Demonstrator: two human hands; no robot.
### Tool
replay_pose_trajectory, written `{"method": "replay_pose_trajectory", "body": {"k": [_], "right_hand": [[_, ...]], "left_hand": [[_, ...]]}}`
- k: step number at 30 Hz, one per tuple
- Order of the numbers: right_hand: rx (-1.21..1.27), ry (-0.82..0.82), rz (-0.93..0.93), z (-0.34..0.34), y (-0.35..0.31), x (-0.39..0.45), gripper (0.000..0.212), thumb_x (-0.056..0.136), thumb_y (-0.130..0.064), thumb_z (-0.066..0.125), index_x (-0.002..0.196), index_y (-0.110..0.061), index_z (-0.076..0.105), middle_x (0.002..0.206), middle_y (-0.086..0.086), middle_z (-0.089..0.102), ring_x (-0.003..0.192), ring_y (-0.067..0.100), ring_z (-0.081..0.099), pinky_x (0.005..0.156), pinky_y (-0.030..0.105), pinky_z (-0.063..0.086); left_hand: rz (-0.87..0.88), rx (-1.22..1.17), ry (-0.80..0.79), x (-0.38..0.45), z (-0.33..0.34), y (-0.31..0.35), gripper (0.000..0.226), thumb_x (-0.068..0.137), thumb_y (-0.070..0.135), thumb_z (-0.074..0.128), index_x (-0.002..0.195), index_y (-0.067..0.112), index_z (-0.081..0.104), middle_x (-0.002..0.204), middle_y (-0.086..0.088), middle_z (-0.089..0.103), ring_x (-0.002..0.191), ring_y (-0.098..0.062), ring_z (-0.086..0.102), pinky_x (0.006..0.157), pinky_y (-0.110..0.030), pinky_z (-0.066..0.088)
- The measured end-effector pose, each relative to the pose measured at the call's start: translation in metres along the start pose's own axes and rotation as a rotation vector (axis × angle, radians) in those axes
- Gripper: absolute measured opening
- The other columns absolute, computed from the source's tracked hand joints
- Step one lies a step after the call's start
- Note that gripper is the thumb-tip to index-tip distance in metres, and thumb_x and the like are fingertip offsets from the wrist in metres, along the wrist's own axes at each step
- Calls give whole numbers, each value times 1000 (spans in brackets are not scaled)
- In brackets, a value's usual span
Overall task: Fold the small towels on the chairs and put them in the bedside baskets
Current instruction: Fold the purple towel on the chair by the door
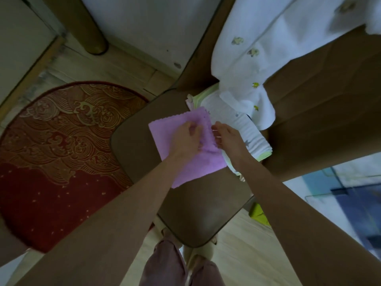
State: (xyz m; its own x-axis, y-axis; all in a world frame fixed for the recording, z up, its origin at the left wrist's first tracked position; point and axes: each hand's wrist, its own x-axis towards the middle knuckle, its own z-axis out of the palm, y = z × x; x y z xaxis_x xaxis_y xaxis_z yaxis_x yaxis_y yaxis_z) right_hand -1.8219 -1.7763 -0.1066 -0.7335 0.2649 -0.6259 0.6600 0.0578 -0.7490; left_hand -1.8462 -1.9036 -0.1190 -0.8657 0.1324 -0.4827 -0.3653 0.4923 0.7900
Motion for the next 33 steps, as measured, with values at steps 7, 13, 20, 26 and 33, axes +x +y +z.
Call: {"method": "replay_pose_trajectory", "body": {"k": [7, 13, 20, 26, 33], "right_hand": [[-492, 164, -273, 35, -6, 20, 28, 94, -31, 57, 102, -4, 57, 76, 1, 52, 72, 18, 49, 65, 28, 37], [-637, 181, -437, 56, -16, 36, 22, 99, -14, 46, 80, -9, 55, 65, -2, 47, 61, 12, 43, 58, 15, 34], [-560, 207, -216, 58, -22, 47, 40, 103, -16, 38, 63, -15, 41, 62, -1, 42, 56, 6, 37, 46, 9, 29], [-825, 119, -833, 88, -6, 26, 44, 101, -25, 33, 135, -2, 50, 137, 15, 53, 129, 29, 45, 110, 37, 33], [-1197, -248, -810, 120, 4, 56, 69, 97, -56, 8, 155, -20, 12, 163, 5, 6, 150, 19, -4, 119, 32, -13]], "left_hand": [[298, 373, 259, 20, -71, -41, 35, 97, 22, 56, 128, 6, 57, 123, -14, 59, 113, -27, 53, 93, -40, 44], [283, 376, -14, 32, -100, -66, 45, 95, 39, 52, 124, 6, 60, 117, -11, 65, 106, -26, 58, 93, -38, 45], [293, 560, 61, 36, -109, -89, 46, 89, 61, 40, 81, 20, 60, 68, 5, 49, 74, -20, 50, 81, -41, 39], [381, 574, 101, 42, -145, -98, 41, 90, 59, 40, 78, 22, 52, 59, 12, 38, 63, -16, 43, 71, -34, 28], [284, 394, -68, 50, -167, -117, 43, 92, 55, 44, 87, 14, 56, 72, 0, 53, 64, -12, 48, 56, -27, 33]]}}
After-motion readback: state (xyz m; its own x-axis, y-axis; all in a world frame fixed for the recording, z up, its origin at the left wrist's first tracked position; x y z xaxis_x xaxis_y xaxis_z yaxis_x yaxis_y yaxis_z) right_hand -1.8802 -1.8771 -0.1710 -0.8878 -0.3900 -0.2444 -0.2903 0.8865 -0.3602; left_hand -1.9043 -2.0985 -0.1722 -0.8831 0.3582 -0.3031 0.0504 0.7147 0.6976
